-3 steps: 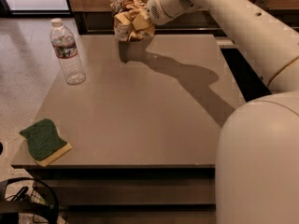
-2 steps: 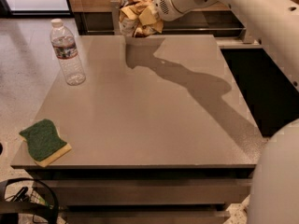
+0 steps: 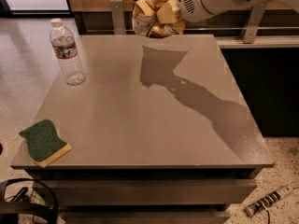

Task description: Move brown chip bag near sponge

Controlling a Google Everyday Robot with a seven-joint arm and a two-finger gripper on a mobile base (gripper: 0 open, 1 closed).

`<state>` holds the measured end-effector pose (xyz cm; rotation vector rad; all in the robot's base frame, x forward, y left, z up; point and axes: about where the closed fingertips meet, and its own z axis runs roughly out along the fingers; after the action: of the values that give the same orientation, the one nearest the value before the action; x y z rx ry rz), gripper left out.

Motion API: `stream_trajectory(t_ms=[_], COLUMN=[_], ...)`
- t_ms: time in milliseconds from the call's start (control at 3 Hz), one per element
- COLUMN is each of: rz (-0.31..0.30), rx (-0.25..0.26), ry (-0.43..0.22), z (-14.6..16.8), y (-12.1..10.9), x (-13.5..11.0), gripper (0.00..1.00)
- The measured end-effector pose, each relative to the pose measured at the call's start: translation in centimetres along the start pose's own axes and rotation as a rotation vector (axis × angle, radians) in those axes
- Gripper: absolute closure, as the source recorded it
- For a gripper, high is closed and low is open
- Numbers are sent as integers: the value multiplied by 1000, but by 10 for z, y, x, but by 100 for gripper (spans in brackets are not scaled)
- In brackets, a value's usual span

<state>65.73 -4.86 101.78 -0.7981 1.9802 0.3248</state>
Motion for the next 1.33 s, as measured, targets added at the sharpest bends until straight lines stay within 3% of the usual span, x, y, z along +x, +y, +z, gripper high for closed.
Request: stream_trajectory(t_ms=[333,667,1000,1333], rz=[9,-5,-86,-190], rx=[11,-22,-92,-229], ry=[-12,-8,-7,11], z=[-33,-53,-61,-53], y=[14,35,64,105], x=[10,19,34,62], gripper=[100,100,100,100])
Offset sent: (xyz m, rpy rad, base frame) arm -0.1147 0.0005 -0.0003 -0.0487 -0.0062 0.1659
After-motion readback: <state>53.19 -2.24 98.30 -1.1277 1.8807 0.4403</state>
